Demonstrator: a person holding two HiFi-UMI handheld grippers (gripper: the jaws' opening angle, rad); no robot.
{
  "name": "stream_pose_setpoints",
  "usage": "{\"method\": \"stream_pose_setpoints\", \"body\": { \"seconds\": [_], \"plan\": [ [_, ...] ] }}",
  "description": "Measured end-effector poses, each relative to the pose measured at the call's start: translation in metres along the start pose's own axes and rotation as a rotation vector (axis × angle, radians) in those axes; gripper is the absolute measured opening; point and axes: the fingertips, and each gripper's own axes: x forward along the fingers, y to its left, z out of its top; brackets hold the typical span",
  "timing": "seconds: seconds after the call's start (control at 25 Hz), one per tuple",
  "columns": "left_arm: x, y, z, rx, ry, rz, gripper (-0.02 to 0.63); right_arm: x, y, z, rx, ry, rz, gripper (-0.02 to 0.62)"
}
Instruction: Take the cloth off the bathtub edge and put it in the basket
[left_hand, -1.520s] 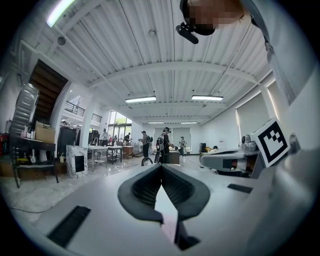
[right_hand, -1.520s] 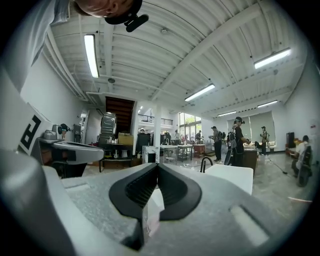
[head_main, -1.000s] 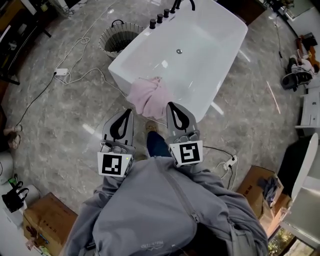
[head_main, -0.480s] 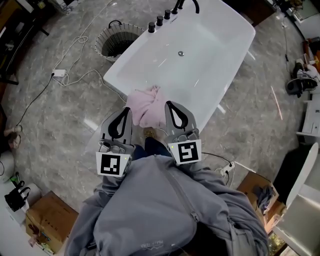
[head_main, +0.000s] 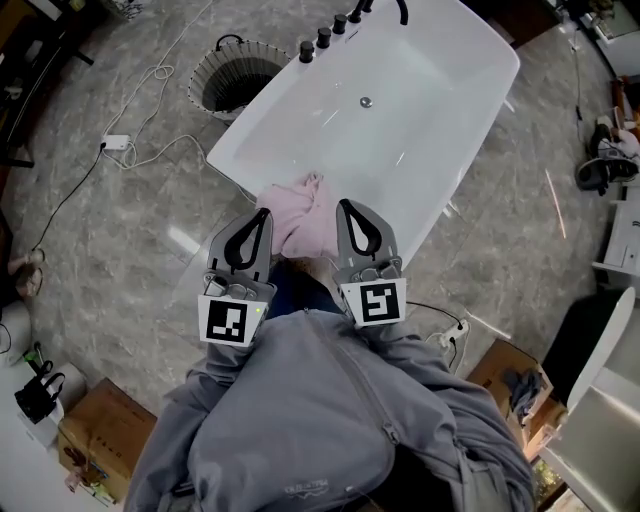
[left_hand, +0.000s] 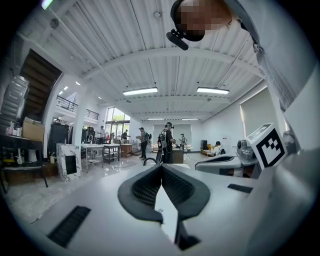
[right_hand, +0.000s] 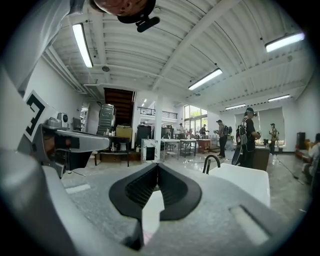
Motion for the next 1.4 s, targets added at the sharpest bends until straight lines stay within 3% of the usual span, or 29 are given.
{"method": "stream_pose_setpoints", "body": {
  "seconds": [0.28,0.64,1.4],
  "plan": [
    [0.03,0.016,-0.029,0.016,0.047,-0.062,0.006,0.023,-0.012,-0.037,0.028,0.066,-0.04,0.005],
    [0.065,0.021,-0.097,0.013,0.131,-0.112,0.006,0.041,-0.021,-0.108,0.044,0.154,-0.03,0.005],
    [0.085,0.022,-0.221,-0.025,0.248,-0.151,0.008,0.049,-0.021,-0.231,0.094,0.256,-0.033,0.005]
  ]
}}
